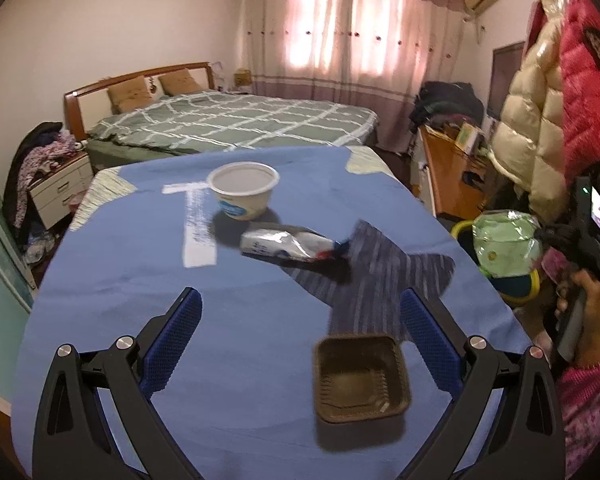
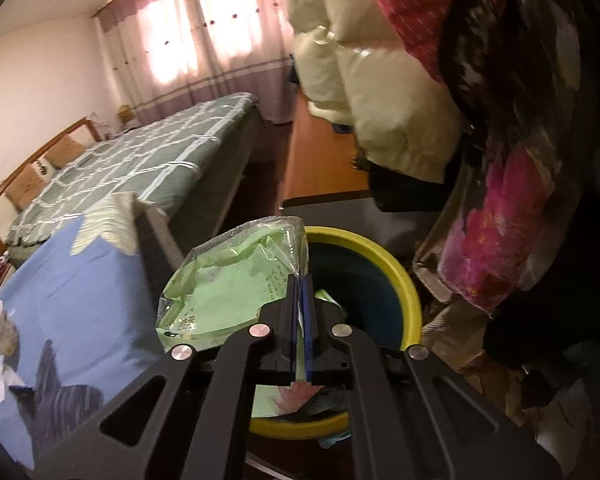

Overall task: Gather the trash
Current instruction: 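Carry the bag over the bin and open the right gripper while the left gripper approaches the brown tray, then grasp the brown plastic tray by its rim with the left gripper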

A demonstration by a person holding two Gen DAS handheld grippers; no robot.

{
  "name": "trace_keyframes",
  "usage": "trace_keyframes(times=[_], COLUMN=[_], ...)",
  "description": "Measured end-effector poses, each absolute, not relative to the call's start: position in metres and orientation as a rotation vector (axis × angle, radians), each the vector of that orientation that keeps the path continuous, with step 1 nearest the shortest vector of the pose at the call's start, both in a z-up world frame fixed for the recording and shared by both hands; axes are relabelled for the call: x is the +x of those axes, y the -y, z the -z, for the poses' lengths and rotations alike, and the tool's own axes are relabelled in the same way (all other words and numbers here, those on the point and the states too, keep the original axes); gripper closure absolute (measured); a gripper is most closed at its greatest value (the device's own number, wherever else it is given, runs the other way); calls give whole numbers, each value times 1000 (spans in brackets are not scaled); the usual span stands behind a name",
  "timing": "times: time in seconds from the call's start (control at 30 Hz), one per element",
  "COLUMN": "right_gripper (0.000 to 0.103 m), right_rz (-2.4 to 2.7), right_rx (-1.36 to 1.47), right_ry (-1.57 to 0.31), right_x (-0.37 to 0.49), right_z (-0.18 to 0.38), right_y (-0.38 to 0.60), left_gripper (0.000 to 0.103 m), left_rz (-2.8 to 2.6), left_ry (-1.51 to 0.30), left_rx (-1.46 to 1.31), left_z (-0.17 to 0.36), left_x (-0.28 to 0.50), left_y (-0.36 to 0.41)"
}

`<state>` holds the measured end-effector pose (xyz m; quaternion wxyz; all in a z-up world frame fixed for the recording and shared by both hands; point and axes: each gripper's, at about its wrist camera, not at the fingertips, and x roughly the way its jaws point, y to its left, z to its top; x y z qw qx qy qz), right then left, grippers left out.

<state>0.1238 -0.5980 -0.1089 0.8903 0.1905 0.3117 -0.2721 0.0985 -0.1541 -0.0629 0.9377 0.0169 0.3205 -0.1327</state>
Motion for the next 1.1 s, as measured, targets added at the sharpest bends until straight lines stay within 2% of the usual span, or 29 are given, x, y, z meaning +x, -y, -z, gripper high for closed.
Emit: trace_keyframes(times=[0.03,0.13,0.17,0.53,1.1], right_gripper=[95,69,67,65,64], right_rz=[578,593,599,534,471], right_rx=[395,414,413,408,418], right_ry=[-653,-650,-647,-661,-669], right_x=[124,122,120,122,123], right_z=[111,116,116,117,117], right_y=[600,603,603,585,572], left_gripper=[5,5,5,5,5], left_rz=[277,293,295,294,330], left_ry=[-659,-668,-669,-705,-903], left_rx=[43,51,52,67,89], left_z=[64,67,67,78,134], left_x=[98,98,97,94,109], left_y=[157,162,162,163,187])
